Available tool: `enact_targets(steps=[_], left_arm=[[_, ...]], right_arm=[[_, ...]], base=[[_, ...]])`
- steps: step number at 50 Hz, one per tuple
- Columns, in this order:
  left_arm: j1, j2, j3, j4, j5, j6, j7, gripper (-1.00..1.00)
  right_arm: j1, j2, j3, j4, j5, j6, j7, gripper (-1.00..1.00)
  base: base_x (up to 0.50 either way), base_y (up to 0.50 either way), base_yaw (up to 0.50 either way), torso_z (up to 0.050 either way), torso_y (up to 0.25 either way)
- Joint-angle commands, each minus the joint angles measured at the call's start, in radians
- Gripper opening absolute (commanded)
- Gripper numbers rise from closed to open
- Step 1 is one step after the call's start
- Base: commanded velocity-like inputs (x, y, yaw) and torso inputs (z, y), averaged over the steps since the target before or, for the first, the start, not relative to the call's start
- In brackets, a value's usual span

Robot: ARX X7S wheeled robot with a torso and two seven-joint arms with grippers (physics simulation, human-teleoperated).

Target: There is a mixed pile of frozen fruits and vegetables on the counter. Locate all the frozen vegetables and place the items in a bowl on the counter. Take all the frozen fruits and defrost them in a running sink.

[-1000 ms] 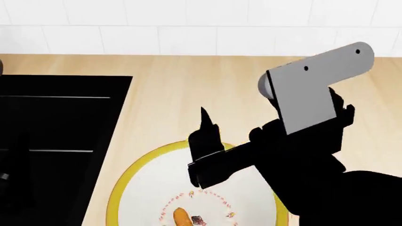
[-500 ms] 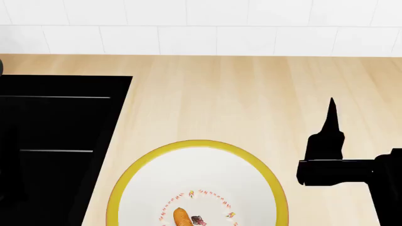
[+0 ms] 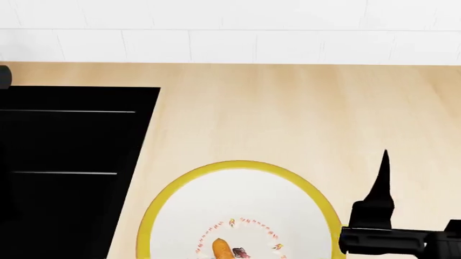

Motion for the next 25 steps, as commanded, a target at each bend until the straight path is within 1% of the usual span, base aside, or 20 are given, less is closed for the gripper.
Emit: enact_targets(steps=[1,9,11,14,20,23,25], left_arm=[[0.006,-0.030,-0.060,0.001,-0.033,-0.003,-0.003,1.00],[0.003,-0.038,-0.062,0.010,-0.050,-0.015,-0.010,1.00],[0.009,-0.042,-0.073,0.010,-0.056,-0.014,-0.007,1.00],[0.000,-0.038,-0.054,0.006,-0.049,-0.017,-0.012,1.00],[0.006,-0.042,-0.053,0.006,-0.055,-0.017,-0.008,1.00],[0.017,-0.047,-0.066,0.003,-0.057,-0.011,-0.002,1.00],[0.009,-0.044,-0.052,0.001,-0.049,-0.011,-0.006,1.00]], right_arm=[[-0.040,-0.007,-0.012,-0.017,-0.055,-0.036,-0.015,1.00],[-0.040,0.004,-0.016,-0.044,-0.039,-0.016,0.006,1.00],[-0.036,0.003,-0.024,-0.041,-0.044,-0.016,0.005,1.00],[-0.032,-0.001,-0.039,-0.038,-0.051,-0.019,0.001,1.00],[-0.033,-0.004,-0.060,-0.027,-0.083,-0.035,-0.007,1.00],[-0.032,-0.003,-0.062,-0.033,-0.083,-0.034,-0.005,1.00],[-0.034,-0.005,-0.071,-0.027,-0.095,-0.040,-0.009,1.00]], base=[[0.00,0.50,0.00,0.000,0.000],[0.00,0.50,0.00,0.000,0.000],[0.00,0.50,0.00,0.000,0.000],[0.00,0.50,0.00,0.000,0.000],[0.00,0.50,0.00,0.000,0.000],[0.00,0.50,0.00,0.000,0.000],[0.00,0.50,0.00,0.000,0.000]])
